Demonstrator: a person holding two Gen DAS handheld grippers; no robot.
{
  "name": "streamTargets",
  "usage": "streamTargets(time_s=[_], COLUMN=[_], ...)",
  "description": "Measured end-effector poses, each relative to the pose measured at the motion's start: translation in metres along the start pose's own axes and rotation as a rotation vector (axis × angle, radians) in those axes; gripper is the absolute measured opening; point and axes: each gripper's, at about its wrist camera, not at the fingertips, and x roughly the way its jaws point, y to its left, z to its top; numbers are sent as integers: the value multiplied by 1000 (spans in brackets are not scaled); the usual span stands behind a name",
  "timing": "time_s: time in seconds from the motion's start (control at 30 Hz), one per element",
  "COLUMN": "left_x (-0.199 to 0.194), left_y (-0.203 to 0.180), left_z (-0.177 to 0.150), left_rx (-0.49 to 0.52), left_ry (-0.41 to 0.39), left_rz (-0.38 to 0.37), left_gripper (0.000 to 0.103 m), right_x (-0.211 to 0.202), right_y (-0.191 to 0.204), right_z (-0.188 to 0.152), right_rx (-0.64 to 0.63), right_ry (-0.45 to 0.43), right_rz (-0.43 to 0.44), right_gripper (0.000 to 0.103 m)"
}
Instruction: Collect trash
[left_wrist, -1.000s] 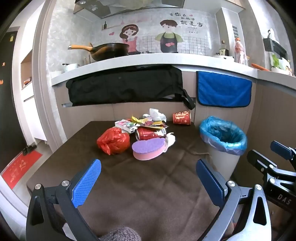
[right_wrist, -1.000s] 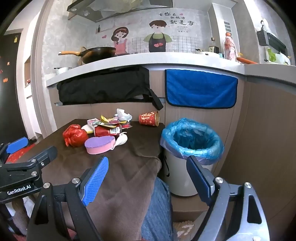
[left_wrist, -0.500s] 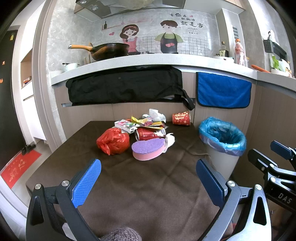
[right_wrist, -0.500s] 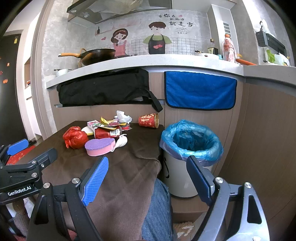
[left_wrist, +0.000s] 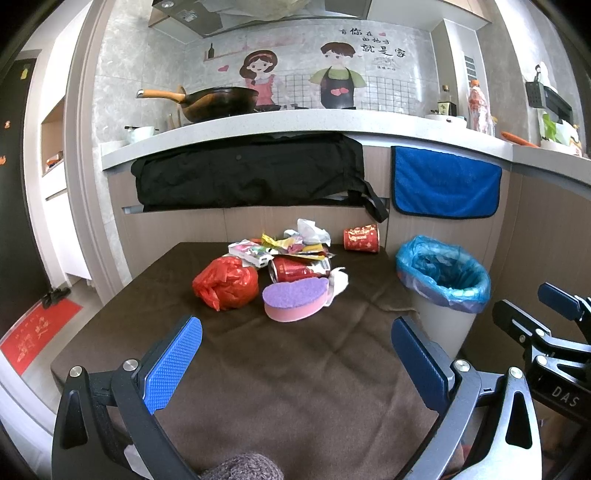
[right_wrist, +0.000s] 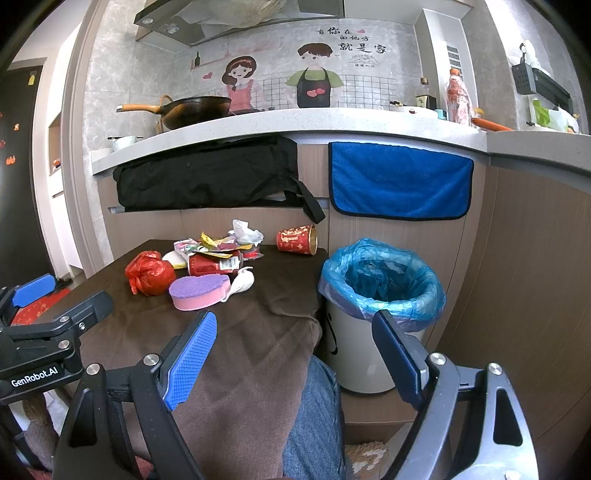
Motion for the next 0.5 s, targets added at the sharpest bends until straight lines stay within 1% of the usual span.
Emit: streamTargets(time_s=[0.5], left_x=[1], left_y=[0], left_z=[-1], left_rx=[-3], left_ry=[-3], left_rz=[0], left_gripper=[102], right_x=[0], right_y=[1], right_z=[-1], right_rx=[0], right_ry=[0], right_rz=[0], right_gripper=[84])
